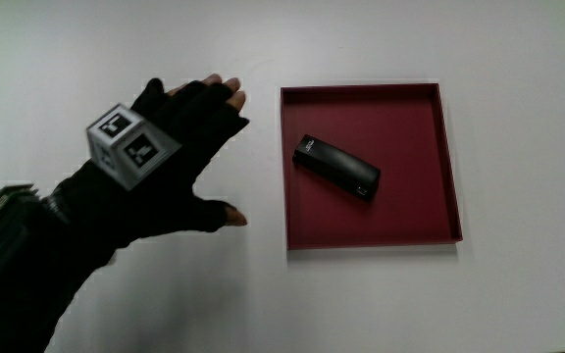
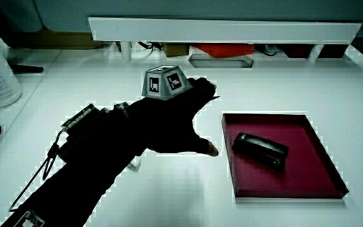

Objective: Pick stapper from plate

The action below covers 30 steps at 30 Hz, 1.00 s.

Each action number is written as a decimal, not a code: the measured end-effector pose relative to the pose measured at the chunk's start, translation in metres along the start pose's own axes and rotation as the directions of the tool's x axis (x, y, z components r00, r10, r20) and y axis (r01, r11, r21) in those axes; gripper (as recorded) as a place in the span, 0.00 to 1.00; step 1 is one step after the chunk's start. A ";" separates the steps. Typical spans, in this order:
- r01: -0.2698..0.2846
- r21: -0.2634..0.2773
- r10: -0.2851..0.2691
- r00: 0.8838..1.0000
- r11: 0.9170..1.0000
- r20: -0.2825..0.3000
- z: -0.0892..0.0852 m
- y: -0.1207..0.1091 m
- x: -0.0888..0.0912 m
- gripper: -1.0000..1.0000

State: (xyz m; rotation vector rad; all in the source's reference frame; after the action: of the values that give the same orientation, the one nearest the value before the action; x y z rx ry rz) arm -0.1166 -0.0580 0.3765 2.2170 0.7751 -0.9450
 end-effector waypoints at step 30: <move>-0.221 -0.238 0.097 0.891 0.946 -0.443 -0.070 0.123 0.025 0.50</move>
State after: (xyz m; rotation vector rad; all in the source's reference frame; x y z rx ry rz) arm 0.0132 -0.0808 0.4334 2.2090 0.8399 -0.2412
